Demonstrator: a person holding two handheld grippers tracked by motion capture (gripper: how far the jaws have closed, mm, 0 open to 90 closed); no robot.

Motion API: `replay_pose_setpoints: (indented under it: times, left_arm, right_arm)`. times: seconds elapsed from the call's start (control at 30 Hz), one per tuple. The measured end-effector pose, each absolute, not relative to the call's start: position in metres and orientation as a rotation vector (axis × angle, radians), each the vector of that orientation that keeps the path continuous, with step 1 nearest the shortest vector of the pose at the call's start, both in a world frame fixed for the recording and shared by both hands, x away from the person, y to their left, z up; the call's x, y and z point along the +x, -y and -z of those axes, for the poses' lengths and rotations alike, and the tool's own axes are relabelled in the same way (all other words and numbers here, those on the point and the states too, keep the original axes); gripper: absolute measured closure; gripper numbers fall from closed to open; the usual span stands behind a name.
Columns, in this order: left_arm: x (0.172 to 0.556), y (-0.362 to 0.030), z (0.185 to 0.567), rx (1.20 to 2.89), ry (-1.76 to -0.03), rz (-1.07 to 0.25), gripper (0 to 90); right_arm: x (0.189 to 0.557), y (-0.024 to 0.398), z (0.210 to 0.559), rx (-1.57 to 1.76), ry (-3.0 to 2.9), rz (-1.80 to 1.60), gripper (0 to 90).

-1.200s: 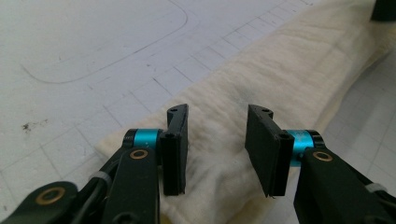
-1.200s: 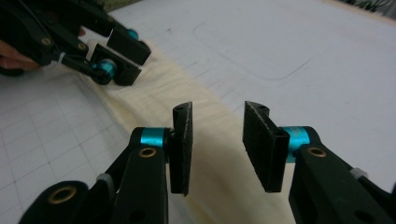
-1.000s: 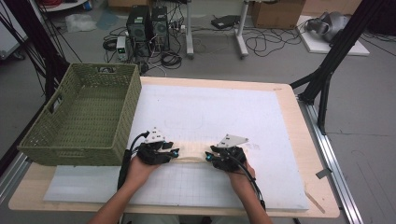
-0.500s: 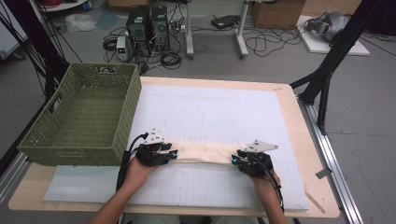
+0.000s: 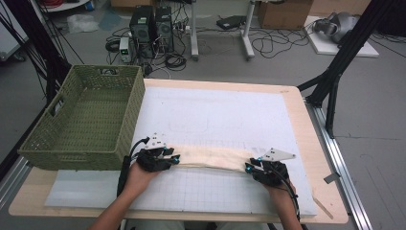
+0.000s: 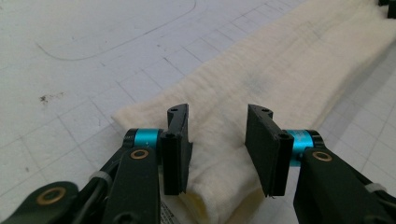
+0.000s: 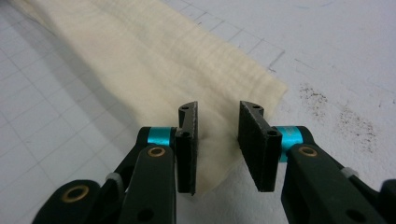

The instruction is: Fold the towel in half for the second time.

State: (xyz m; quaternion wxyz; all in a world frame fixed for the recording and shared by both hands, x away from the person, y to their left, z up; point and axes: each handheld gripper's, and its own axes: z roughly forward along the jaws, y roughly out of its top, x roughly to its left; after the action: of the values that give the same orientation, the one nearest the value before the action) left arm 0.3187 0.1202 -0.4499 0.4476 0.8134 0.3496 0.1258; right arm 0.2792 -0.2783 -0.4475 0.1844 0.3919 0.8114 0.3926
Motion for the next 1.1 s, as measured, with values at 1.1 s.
replay_pose_setpoints:
  times: [1.1]
  left_arm:
    - [0.311, -0.132, 0.434, 1.888, -0.845, -0.363, 54.1]
  right_arm:
    - [0.275, 0.286, 0.438, 1.150, -2.177, -1.145, 41.1]
